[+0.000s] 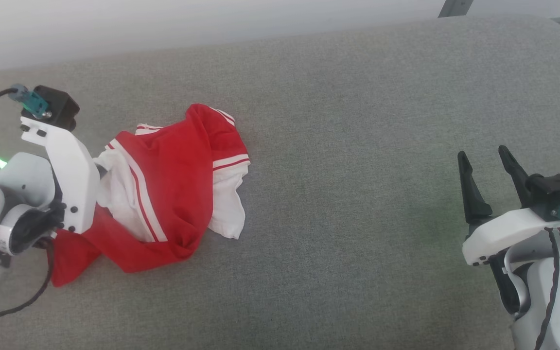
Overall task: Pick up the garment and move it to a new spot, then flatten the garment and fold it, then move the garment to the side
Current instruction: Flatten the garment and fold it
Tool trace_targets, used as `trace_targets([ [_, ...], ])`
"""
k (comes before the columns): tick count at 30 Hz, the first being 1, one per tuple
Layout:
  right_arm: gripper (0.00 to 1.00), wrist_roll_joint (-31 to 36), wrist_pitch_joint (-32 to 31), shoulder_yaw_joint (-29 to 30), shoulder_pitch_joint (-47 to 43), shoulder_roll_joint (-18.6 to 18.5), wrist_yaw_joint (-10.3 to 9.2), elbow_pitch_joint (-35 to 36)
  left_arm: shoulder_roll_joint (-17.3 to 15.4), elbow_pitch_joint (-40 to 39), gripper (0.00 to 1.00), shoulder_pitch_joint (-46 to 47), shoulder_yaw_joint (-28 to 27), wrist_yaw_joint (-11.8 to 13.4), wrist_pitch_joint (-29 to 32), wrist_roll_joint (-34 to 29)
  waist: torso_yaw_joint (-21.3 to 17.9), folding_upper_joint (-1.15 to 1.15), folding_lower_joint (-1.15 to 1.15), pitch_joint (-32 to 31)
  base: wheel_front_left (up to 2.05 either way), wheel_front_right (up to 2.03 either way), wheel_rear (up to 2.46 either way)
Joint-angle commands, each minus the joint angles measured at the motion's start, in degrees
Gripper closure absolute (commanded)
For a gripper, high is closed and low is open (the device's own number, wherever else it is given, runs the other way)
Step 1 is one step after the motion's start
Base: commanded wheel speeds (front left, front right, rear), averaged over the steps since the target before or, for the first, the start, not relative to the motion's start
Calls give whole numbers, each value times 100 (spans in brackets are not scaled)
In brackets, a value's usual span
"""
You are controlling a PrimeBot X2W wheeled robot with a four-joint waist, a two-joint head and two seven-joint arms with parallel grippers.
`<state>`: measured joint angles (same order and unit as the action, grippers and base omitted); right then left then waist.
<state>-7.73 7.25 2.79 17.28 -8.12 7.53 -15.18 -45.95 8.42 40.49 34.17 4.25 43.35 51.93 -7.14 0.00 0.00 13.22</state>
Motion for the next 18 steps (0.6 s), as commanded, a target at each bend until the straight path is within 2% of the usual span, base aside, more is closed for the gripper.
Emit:
trace_targets([
  [1, 0, 26, 19, 13, -43, 8, -8, 9, -59, -88, 100, 80, -9, 4, 22, -88, 3, 0, 0, -6, 0, 0, 0],
  [7, 0, 51, -16, 44, -96, 15, -8, 32, -451, -501, 100, 17, -278, 233, 68, -14, 39, 0, 0, -41, 0, 0, 0],
  [14, 0, 89, -59, 93, -165, 38, -8, 71, -1241, -881, 100, -359, -716, 625, -17, 1, 127, 0, 0, -53, 0, 0, 0],
  [18, 0, 88, -77, 100, -185, 30, -8, 77, -1571, -727, 100, -702, -859, 806, -150, -25, 186, 0, 0, -54, 0, 0, 0],
])
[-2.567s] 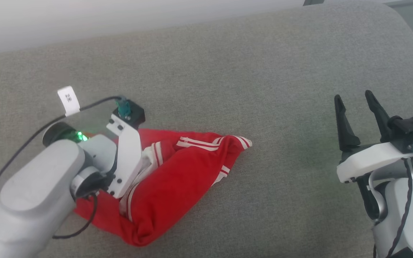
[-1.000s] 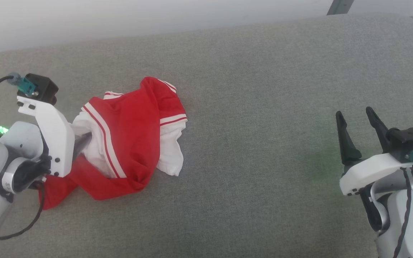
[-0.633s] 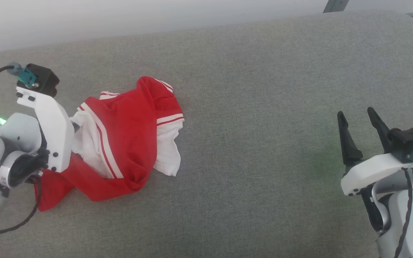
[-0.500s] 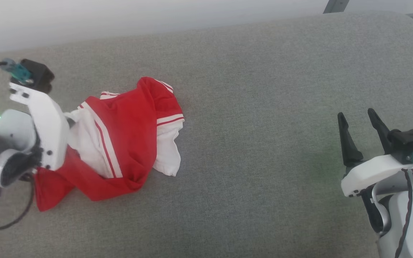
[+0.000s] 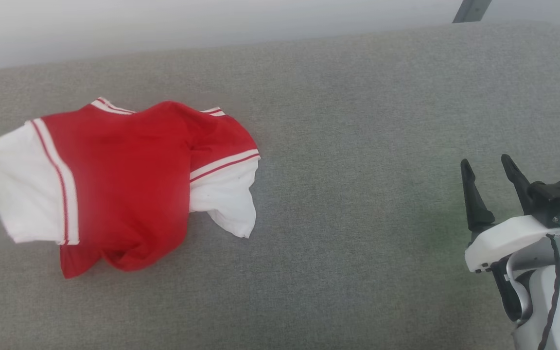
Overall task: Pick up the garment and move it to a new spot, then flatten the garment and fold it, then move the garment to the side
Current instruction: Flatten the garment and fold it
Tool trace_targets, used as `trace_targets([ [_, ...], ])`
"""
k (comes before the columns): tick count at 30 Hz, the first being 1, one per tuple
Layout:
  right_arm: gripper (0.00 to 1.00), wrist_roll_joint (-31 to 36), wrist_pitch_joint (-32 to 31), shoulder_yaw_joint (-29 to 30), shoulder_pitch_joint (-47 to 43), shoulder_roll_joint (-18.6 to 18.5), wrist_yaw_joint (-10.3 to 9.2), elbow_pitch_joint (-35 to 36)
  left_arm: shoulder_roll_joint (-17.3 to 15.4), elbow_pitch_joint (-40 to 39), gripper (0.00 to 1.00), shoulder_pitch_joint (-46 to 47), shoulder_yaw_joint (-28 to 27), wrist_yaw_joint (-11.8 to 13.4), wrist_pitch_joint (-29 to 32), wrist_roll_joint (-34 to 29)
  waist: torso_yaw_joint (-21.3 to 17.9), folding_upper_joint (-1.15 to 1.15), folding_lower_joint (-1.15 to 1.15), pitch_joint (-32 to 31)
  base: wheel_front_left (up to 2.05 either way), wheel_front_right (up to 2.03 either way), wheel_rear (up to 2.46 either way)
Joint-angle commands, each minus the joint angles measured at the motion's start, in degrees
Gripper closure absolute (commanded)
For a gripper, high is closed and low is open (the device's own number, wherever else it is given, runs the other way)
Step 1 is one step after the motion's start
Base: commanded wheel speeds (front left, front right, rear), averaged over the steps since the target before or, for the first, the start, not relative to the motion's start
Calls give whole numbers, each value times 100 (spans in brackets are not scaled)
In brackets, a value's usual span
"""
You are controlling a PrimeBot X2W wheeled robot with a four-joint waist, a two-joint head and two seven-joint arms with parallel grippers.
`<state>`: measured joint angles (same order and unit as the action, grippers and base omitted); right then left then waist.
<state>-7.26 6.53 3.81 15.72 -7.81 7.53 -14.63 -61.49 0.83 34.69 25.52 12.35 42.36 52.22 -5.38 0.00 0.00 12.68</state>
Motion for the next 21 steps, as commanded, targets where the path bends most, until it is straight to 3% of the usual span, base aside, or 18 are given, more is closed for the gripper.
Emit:
trace_targets([
  [1, 0, 45, -18, -4, -34, 5, -8, 30, -73, 113, 100, -186, -13, -1, -109, -74, 19, 0, 0, -1, 0, 0, 0],
  [4, 0, 38, -49, -14, -40, 9, -8, 43, -106, 480, 100, -435, 1, -24, -281, -53, 38, 0, 0, 3, 0, 0, 0],
  [9, 0, -16, -80, -100, 43, -19, -8, 24, 252, 1309, 100, -553, 243, -173, -415, -66, 25, 0, 0, 38, 0, 0, 0],
  [12, 0, -24, -88, -171, 81, -25, -8, 11, 549, 1755, 93, -500, 335, -310, -541, -20, 4, 0, 0, 60, 0, 0, 0],
  [13, 0, -39, -89, -192, 83, -33, -8, 4, 648, 1896, 76, -487, 353, -354, -588, 0, -4, 0, 0, 62, 0, 0, 0],
  [16, 0, -64, -89, -256, 92, -59, -8, -26, 894, 2287, 67, -450, 392, -442, -675, 95, -15, 0, 0, 52, 0, 0, 0],
  [17, 0, -70, -94, -275, 90, -61, -8, -28, 941, 2397, 55, -427, 417, -465, -685, 82, -12, 0, 0, 45, 0, 0, 0],
  [18, 0, -70, -97, -281, 84, -71, -8, -35, 1026, 2497, 25, -404, 413, -497, -726, 118, -5, 0, 0, 31, 0, 0, 0],
  [19, 0, -70, -100, -283, 73, -83, -8, -39, 1112, 2577, 14, -393, 422, -531, -747, 149, 7, 0, 0, 14, 0, 0, 0],
  [21, 0, -67, -110, -286, 51, -102, -8, -46, 1208, 2740, 0, -388, 480, -603, -791, 121, 40, 0, 0, -23, 0, 0, 0],
])
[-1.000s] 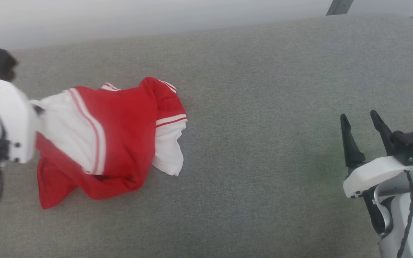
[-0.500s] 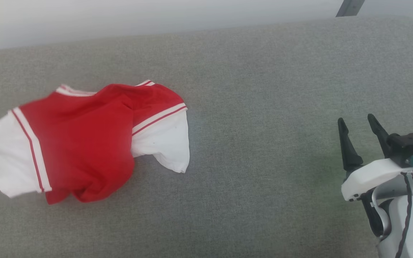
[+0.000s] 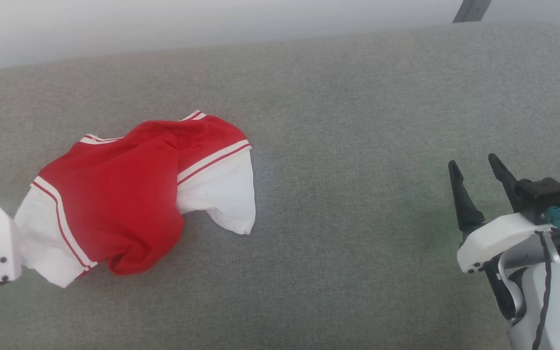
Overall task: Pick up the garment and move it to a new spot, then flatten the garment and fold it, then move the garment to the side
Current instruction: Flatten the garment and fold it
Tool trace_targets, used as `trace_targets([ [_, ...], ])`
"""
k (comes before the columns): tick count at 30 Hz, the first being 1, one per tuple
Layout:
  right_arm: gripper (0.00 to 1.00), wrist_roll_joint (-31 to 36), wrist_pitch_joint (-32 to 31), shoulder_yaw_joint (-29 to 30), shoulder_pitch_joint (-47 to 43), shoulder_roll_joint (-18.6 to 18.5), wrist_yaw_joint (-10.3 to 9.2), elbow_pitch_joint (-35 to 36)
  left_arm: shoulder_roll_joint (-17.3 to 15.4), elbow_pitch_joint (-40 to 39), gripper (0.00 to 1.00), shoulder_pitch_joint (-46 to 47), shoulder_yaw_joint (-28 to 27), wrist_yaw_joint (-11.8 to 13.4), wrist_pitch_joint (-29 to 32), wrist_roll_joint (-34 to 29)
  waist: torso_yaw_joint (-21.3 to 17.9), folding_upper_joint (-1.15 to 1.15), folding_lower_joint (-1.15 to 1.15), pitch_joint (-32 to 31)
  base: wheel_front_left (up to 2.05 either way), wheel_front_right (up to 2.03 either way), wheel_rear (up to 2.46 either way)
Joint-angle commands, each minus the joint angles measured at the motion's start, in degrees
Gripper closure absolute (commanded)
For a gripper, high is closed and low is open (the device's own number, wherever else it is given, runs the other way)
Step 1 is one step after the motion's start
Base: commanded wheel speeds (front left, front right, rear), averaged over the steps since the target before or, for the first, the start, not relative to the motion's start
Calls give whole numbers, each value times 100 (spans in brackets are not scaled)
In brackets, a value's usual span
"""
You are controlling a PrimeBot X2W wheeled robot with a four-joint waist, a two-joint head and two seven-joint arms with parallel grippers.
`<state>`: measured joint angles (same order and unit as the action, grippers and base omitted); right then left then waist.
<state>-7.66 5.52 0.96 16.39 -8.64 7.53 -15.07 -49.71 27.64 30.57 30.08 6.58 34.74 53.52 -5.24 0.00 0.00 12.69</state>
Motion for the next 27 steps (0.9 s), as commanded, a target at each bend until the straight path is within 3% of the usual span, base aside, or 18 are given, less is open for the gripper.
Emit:
trace_targets([
  [1, 0, -26, -9, -1, -16, -18, -8, -2, 31, 59, 0, 24, 24, -25, -29, -8, 26, 0, 0, -24, 0, 0, 0],
  [8, 0, -43, -92, -174, -36, -78, -8, 9, 429, 535, 0, 147, 137, -237, -204, 16, 195, 0, 0, -226, 0, 0, 0],
  [15, 0, -278, -252, -664, -103, -217, -8, 57, 555, 403, 0, 307, 196, -357, -721, -250, 564, 0, 0, -520, 0, 0, 0],
  [27, 0, -950, -837, -1643, 60, -567, -9, -101, 883, -887, 0, -217, -19, -1, -2823, -704, 1504, 0, 0, -867, 0, 0, 0],
])
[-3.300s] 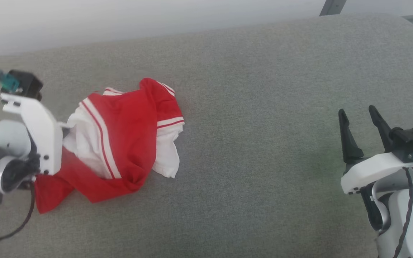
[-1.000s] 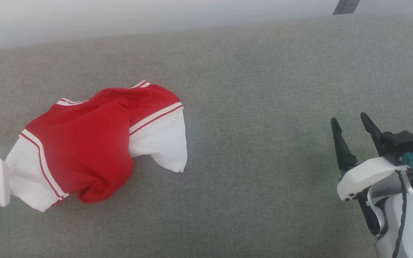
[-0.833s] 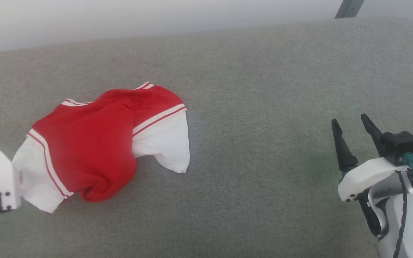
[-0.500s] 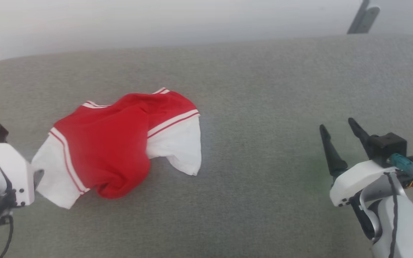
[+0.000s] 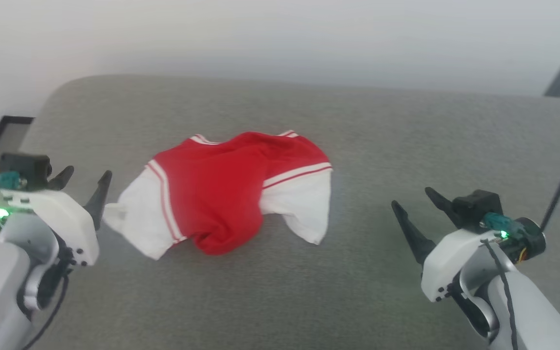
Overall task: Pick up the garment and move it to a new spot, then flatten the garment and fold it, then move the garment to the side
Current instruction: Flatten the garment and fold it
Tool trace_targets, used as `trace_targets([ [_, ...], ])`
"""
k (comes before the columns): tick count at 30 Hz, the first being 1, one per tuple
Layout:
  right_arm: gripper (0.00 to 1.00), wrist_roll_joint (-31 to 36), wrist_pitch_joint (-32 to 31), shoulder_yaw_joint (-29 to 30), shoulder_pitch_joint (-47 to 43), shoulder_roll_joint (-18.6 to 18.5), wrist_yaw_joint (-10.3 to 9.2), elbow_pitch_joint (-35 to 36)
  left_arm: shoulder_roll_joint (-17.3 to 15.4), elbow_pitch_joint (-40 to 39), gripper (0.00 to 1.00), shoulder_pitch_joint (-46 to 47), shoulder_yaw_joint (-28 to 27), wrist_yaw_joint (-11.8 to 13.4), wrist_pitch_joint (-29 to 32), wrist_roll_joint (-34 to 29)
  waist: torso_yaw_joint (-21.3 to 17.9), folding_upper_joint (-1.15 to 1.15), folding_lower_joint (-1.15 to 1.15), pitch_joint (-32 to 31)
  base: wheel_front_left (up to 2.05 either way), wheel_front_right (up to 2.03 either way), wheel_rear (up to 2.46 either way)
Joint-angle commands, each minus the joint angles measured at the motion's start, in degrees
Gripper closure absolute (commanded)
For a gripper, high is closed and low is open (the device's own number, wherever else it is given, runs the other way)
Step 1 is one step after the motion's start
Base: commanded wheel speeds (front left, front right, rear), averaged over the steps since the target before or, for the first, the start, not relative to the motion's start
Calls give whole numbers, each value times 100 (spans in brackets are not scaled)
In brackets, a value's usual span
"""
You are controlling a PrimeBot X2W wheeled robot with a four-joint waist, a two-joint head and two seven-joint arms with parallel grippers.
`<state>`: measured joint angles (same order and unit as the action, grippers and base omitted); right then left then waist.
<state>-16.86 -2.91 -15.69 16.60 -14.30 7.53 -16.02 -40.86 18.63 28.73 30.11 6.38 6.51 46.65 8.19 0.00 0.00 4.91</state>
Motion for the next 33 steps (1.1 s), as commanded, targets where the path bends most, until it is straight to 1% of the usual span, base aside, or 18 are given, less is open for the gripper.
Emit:
trace_targets([
  [1, 0, -110, -63, -70, 69, -14, -9, -37, 25, -105, 0, -123, -48, 45, -197, -37, 227, 0, 0, -106, 0, 0, 0],
  [4, 0, -333, -273, -355, 211, -106, -9, -167, 111, -426, 0, -468, -163, 216, -852, -134, 417, 0, 0, -143, 0, 0, 0],
  [6, 0, -461, -421, -540, 320, -168, -8, -252, 167, -664, 0, -682, -250, 269, -1335, -201, 545, 0, 0, -153, 0, 0, 0],
  [8, 0, -549, -548, -687, 432, -227, -9, -365, 229, -768, 0, -953, -341, 409, -1684, -210, 661, 0, 0, -158, 0, 0, 0],
  [10, 0, -626, -680, -800, 552, -273, -8, -476, 286, -930, 0, -1141, -408, 484, -1961, -342, 779, 0, 0, -146, 0, 0, 0],
  [12, 0, -700, -822, -887, 668, -307, -8, -620, 406, -1046, 0, -1404, -544, 596, -2092, -328, 896, 0, 0, -136, 0, 0, 0],
  [14, 0, -752, -988, -975, 788, -338, -9, -751, 529, -1210, 0, -1612, -709, 663, -2153, -445, 1006, 0, 0, -121, 0, 0, 0],
  [16, 0, -810, -1156, -1069, 903, -378, -8, -872, 729, -1391, 0, -1822, -946, 721, -2177, -582, 1128, 0, 0, -101, 0, 0, 0],
  [18, 0, -827, -1331, -1146, 1023, -444, -9, -1026, 948, -1569, 0, -2028, -1225, 714, -2177, -799, 1253, 0, 0, -77, 0, 0, 0],
  [19, 0, -827, -1331, -1146, 1023, -444, -9, -1026, 948, -1569, 0, -2028, -1225, 714, -2177, -799, 1253, 0, 0, -77, 0, 0, 0],
  [24, 0, -779, -1751, -1382, 1338, -546, -8, -1484, 1600, -1836, 0, -2464, -1925, 481, -2174, -1322, 1550, 0, 0, 30, 0, 0, 0],
  [27, 0, -844, -1878, -1525, 1526, -577, -8, -1752, 2002, -1900, 0, -2621, -2277, 247, -2174, -1622, 1708, 0, 0, 113, 0, 0, 0],
  [33, 0, -899, -2137, -1920, 1896, -607, -9, -2438, 2665, -1847, 0, -2678, -2899, -251, -2175, -2147, 1933, 0, 0, 237, 0, 0, 0],
])
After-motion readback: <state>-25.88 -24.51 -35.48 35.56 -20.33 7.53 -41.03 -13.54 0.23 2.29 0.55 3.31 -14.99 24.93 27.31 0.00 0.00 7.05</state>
